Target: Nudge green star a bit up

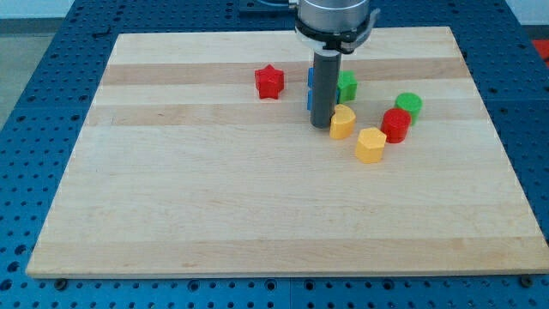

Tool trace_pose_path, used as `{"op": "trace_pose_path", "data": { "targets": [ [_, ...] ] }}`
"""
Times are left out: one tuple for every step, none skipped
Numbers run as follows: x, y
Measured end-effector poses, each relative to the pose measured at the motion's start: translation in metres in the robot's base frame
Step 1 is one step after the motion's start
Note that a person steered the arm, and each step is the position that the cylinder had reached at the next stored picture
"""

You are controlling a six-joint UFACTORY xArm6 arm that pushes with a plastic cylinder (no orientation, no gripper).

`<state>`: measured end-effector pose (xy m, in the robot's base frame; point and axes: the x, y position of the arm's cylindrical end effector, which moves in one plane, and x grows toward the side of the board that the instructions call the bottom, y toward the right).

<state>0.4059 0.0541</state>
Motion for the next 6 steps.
{"op": "trace_pose_path", "data": {
  "targets": [
    [-0.007, 0.002],
    [-0.016, -0.006],
    [-0.024, -0.013],
    [-0.031, -0.017],
    [-0.030, -0.017],
    [-0.029, -0.008]
  ]
}}
